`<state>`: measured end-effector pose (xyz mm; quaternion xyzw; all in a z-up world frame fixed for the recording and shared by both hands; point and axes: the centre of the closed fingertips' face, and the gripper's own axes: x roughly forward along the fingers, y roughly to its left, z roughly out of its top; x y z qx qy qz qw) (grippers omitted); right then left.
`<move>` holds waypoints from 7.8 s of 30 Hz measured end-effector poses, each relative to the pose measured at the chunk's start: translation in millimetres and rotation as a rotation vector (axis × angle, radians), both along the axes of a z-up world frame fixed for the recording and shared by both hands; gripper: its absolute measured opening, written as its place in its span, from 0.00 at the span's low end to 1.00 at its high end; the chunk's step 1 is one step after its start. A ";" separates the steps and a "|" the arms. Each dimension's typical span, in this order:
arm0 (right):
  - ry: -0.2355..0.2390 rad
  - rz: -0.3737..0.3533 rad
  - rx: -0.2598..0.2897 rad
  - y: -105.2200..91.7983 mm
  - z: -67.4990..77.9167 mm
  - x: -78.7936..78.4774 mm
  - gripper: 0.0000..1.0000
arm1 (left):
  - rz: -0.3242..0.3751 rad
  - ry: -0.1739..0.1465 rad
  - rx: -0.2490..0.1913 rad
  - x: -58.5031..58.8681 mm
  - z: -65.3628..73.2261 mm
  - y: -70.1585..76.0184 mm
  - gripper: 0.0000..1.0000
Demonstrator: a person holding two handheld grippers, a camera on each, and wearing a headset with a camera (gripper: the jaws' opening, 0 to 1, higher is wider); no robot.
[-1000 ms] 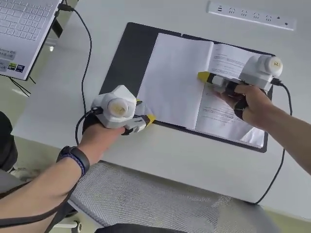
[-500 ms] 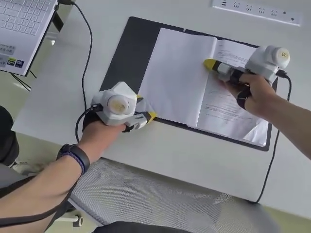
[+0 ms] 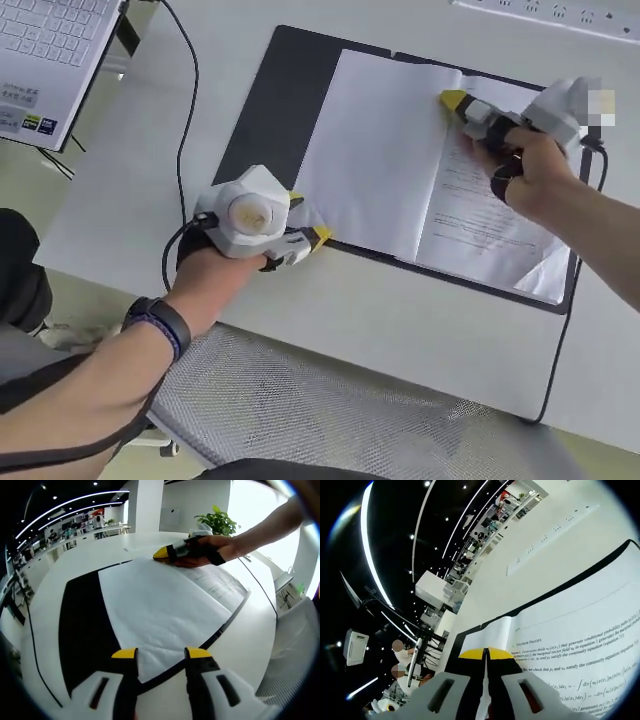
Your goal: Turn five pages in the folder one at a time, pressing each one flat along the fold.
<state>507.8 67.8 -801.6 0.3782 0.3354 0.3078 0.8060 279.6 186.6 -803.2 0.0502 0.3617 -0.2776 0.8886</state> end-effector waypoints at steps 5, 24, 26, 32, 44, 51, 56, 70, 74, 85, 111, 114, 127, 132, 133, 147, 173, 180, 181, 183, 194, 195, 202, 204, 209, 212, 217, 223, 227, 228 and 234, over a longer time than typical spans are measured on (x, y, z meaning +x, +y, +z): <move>0.004 -0.078 0.024 -4.5 -3.7 22.0 0.00 | 0.005 0.000 -0.004 1.1 -1.5 0.7 0.35; -0.005 -0.126 0.042 -5.4 -3.8 39.2 0.00 | 0.023 -0.005 -0.023 1.3 -0.7 0.0 0.36; -0.003 -0.104 0.042 -4.5 -3.9 34.7 0.00 | 0.021 -0.006 -0.018 1.2 -0.6 0.2 0.36; -0.008 -0.037 0.021 -2.3 -3.1 15.5 0.00 | 0.012 -0.008 -0.014 0.3 -0.2 -0.3 0.36; -0.050 0.134 -0.018 3.7 1.2 -43.4 0.00 | 0.023 -0.006 -0.026 0.4 -0.8 0.0 0.37; -0.053 0.212 -0.025 6.2 -0.8 -87.0 0.00 | 0.022 -0.003 -0.030 0.9 -0.1 2.0 0.34; -0.047 0.258 -0.015 8.4 5.2 -124.2 0.00 | 0.008 0.000 -0.028 -0.3 0.1 0.8 0.35; -0.014 0.330 -0.005 15.5 13.9 -199.3 0.00 | 0.005 0.003 -0.032 -1.5 1.1 -0.4 0.35; -0.003 0.364 -0.015 16.7 14.1 -218.5 0.00 | 0.005 0.002 -0.033 -1.9 1.6 -1.0 0.36; 0.027 0.400 -0.048 12.6 12.1 -249.5 0.00 | 0.006 -0.002 -0.036 -1.0 -0.5 -1.1 0.36; 0.019 0.357 -0.087 -8.1 8.9 -254.5 0.12 | -0.006 0.060 -0.051 -4.5 2.5 -8.1 0.46; 0.013 0.343 -0.095 -14.3 11.7 -253.4 0.15 | -0.012 0.051 -0.042 -5.7 7.4 -8.2 0.50; -0.054 0.295 -0.171 -58.2 29.9 -242.8 0.26 | -0.050 0.009 -0.030 -12.2 27.6 -11.6 0.57; -0.089 0.298 -0.241 -82.5 34.5 -243.5 0.30 | -0.058 -0.002 -0.028 -15.8 29.4 -9.1 0.58; -0.104 0.302 -0.264 -89.1 35.6 -242.5 0.31 | -0.060 -0.006 -0.024 -16.2 30.8 -7.6 0.58; -0.262 0.313 -0.464 -130.9 73.5 -237.5 0.42 | -0.080 -0.057 -0.001 -17.4 55.2 6.9 0.60; -0.290 0.347 -0.575 -171.6 71.2 -268.5 0.59 | -0.014 -0.097 -0.039 -38.8 80.5 20.7 0.69; -0.293 0.354 -0.594 -172.6 70.1 -272.9 0.64 | -0.015 -0.101 -0.046 -41.8 81.8 17.5 0.72; -0.294 0.353 -0.595 -172.6 70.1 -273.1 0.64 | -0.015 -0.100 -0.047 -42.0 81.8 17.1 0.73; -0.294 0.349 -0.597 -173.2 69.9 -273.1 0.64 | -0.015 -0.100 -0.046 -42.1 82.4 16.9 0.73; -0.286 0.321 -0.596 -174.1 71.3 -274.7 0.68 | -0.021 -0.103 -0.048 -40.0 86.3 15.4 0.74; -0.286 0.321 -0.597 -174.3 71.2 -275.1 0.68 | -0.023 -0.104 -0.047 -39.7 86.8 14.9 0.74; -0.288 0.307 -0.595 -178.6 74.8 -277.3 0.69 | -0.044 -0.107 -0.051 -33.6 91.3 5.8 0.74; -0.289 0.304 -0.599 -180.6 75.3 -277.6 0.70 | -0.052 -0.108 -0.053 -32.1 93.3 2.3 0.75; -0.289 0.284 -0.600 -186.4 78.0 -278.2 0.70 | -0.078 -0.120 -0.039 -25.3 96.8 -6.6 0.74; -0.286 0.277 -0.602 -187.6 78.4 -279.8 0.70 | -0.077 -0.119 -0.050 -21.9 99.2 -11.4 0.74; -0.276 0.260 -0.605 -191.7 77.8 -282.1 0.70 | -0.109 -0.122 -0.039 -17.5 102.3 -26.1 0.74; -0.266 0.239 -0.602 -197.1 77.5 -284.6 0.70 | -0.157 -0.128 -0.048 -8.1 107.2 -51.7 0.74; -0.264 0.232 -0.599 -200.9 78.4 -286.3 0.70 | -0.202 -0.132 -0.052 -1.9 109.8 -73.6 0.74; -0.263 0.227 -0.598 -202.7 78.6 -286.5 0.70 | -0.217 -0.130 -0.055 0.2 110.1 -81.0 0.74; -0.256 0.211 -0.587 -207.8 77.9 -287.5 0.69 | -0.288 -0.132 -0.062 8.7 111.7 -117.7 0.73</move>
